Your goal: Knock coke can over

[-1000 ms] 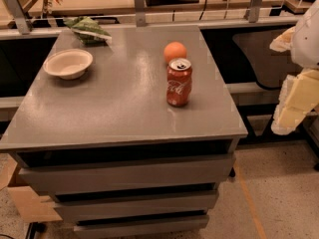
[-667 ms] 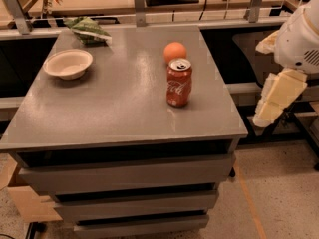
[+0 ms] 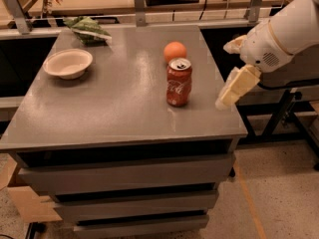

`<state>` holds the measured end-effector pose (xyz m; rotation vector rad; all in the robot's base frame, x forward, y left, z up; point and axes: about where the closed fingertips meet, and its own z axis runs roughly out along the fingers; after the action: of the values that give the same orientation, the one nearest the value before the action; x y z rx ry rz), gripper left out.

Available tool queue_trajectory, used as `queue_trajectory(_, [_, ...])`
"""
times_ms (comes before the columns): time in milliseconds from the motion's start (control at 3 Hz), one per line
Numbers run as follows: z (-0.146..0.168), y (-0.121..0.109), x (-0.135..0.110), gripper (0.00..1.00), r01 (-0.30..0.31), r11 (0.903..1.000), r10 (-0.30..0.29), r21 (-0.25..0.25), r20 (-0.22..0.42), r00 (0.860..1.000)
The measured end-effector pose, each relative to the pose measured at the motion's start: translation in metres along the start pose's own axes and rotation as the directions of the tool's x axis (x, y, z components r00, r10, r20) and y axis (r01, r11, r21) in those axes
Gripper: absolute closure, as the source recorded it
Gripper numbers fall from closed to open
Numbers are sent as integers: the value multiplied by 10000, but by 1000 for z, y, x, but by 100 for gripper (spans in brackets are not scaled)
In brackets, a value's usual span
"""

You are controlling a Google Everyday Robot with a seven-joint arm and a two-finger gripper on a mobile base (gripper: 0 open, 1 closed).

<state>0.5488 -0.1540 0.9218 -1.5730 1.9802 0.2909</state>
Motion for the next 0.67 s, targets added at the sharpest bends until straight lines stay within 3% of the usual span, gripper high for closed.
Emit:
queue_trajectory(333, [17,-3,-22,0,-261,9990,315,-363,1553,9874])
queue_trajectory(667, [32,5,-40,0,-342,9943,592,-1015,2557,9649])
